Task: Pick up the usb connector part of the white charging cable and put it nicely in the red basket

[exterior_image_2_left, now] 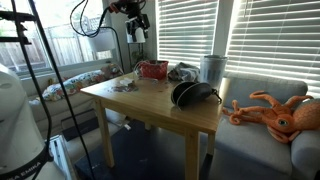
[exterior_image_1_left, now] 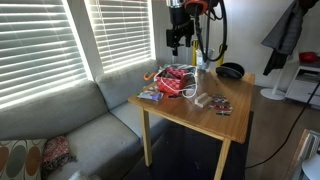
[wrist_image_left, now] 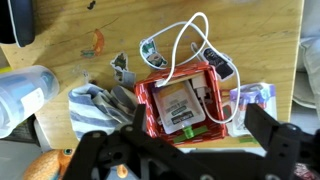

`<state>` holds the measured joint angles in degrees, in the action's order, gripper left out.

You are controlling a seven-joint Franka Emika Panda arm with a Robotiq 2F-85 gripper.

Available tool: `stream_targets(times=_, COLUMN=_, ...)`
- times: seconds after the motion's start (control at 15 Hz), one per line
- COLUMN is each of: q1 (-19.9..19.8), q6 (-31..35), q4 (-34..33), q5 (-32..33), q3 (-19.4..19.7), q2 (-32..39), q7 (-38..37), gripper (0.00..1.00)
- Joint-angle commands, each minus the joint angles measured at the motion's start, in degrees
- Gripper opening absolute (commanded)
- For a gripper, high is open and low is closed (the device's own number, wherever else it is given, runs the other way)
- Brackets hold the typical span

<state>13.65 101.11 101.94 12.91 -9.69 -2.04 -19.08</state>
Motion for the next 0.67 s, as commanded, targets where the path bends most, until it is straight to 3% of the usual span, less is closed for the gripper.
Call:
stream_targets(times=0.0, q1=-0.9, q6=-1.1, q4=6.3, q5=-5.1, q3=-0.7, q2=-6.8, q7=5.4, gripper=1.00)
stream_targets(times=0.13, q1=-1.0, q6=-2.4, q4=8.4, q5=-5.7, q3=-0.8, q2=-9.0, q7=6.7, gripper=1.00)
stream_targets(times=0.33, q1=-0.9, q6=2.2, q4=13.4, q5=-6.2, q3=-0.6, q2=-13.1, q7=10.3, gripper=1.00)
stream_targets(times=0.4, q1=-1.3, q6=-1.1, q4=8.2, q5=-4.3, q3=-1.5, q2=-8.5, q7=6.9, gripper=1.00)
stream_targets(times=0.6, q1=-1.4, q6=0.7, q4=11.1, q5=-4.7, q3=-1.5, q2=-11.0, q7=8.7, gripper=1.00)
